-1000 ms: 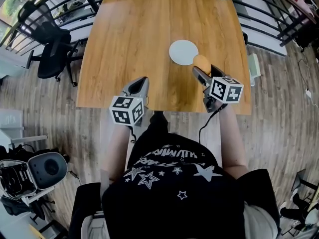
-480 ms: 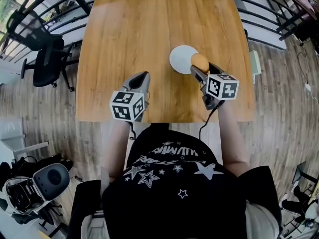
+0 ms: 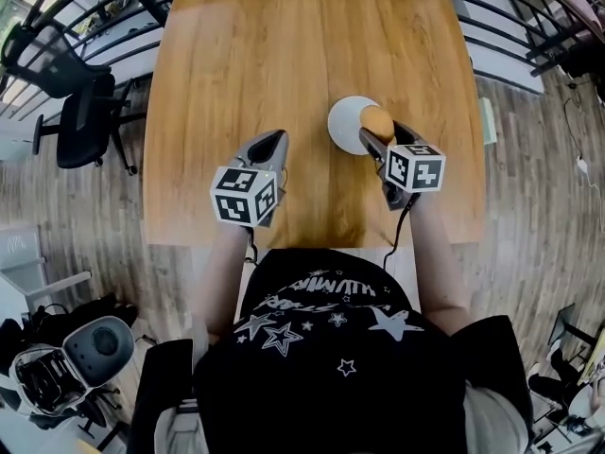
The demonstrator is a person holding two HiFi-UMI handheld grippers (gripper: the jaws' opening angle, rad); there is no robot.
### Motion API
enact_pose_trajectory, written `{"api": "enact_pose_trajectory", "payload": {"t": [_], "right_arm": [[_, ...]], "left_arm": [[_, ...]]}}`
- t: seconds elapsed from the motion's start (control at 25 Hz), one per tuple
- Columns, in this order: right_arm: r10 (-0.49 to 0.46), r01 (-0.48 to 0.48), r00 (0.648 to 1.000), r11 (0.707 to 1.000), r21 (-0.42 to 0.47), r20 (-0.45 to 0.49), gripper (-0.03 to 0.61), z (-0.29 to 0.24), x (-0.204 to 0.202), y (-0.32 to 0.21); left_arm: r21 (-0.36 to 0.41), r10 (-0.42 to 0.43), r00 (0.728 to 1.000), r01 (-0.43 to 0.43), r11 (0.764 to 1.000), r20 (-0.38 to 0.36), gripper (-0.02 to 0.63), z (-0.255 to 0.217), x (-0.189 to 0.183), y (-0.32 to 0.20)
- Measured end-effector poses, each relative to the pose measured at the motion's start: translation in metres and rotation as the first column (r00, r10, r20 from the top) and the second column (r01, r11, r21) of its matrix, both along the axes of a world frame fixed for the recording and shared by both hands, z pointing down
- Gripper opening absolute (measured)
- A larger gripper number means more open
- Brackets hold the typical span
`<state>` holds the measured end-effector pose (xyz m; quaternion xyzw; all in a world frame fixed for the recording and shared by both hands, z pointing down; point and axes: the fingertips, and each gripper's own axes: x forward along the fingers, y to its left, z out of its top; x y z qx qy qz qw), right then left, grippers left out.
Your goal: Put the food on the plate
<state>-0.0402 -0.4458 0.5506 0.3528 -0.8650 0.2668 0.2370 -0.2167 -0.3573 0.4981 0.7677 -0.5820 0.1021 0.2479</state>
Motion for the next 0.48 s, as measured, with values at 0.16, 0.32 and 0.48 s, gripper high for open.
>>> {"api": "enact_pose_trajectory", "payload": {"t": [0.16,0.32,0.48], "right_arm": [[-0.004,0.004,1.0,1.0,-0.025,-0.013,0.332,0.014,-0.01,-0.008],[-0.028,0.027,0.999,0.999,-0.023,-0.046,0.333,0.028,-0.017,-0.011],[-0.062,0.062,0.992,0.998,-0.001,-0.106,0.333,0.038,-0.017,-0.007]], "left_arm": [[-0.014,0.006,1.0,-0.006,1.0,-0.011,0.002,0.009,-0.003,-0.013],[-0.023,0.009,1.0,-0.01,1.0,-0.021,0.002,0.017,-0.003,-0.021],[-0.032,0.019,1.0,-0.02,0.999,-0.021,0.002,0.02,0.001,-0.022]]}}
